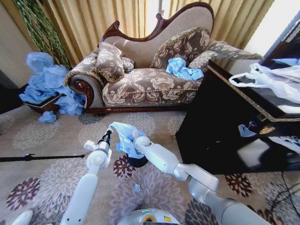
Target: Place a garbage bag over the trash bin.
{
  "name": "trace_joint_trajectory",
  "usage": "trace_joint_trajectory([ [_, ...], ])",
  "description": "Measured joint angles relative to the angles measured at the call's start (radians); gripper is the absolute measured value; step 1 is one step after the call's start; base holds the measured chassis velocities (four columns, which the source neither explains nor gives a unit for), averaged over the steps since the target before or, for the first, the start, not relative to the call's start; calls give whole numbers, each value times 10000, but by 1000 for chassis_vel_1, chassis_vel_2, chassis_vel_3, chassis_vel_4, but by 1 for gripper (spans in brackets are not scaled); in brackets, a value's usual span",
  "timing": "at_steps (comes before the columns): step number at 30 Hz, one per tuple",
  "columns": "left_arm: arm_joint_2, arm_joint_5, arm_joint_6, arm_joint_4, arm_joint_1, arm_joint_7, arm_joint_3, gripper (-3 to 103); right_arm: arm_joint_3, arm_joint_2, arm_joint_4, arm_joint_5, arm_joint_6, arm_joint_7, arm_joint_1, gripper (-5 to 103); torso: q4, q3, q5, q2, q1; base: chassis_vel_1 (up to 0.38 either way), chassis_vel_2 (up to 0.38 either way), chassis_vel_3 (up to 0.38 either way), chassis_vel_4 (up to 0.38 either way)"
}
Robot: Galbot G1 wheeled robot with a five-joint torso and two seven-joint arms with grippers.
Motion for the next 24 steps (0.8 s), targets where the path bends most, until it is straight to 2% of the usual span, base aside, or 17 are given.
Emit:
trace_joint_trajectory([
  [4,-95,113,-31,163,225,-12,74,0,376,-9,-726,-598,151,-340,-43,0,1,0,0,0,0,0,0,0,0],
  [7,-124,178,-52,304,317,-9,134,0,446,-12,-771,-645,194,-360,-125,0,8,0,2,0,-1,0,0,0,0],
  [15,-222,437,-82,631,399,13,388,0,350,-24,-588,-546,201,-340,-244,0,7,-1,2,0,-1,0,0,0,0],
  [18,-307,807,-64,721,464,-99,538,0,285,-29,-1033,-874,242,-513,-232,0,6,-1,2,0,-1,0,0,0,0],
  [24,-346,1015,-34,745,552,-182,613,0,687,-34,-1177,-1213,284,-436,-290,0,5,0,2,0,0,0,0,0,0],
])
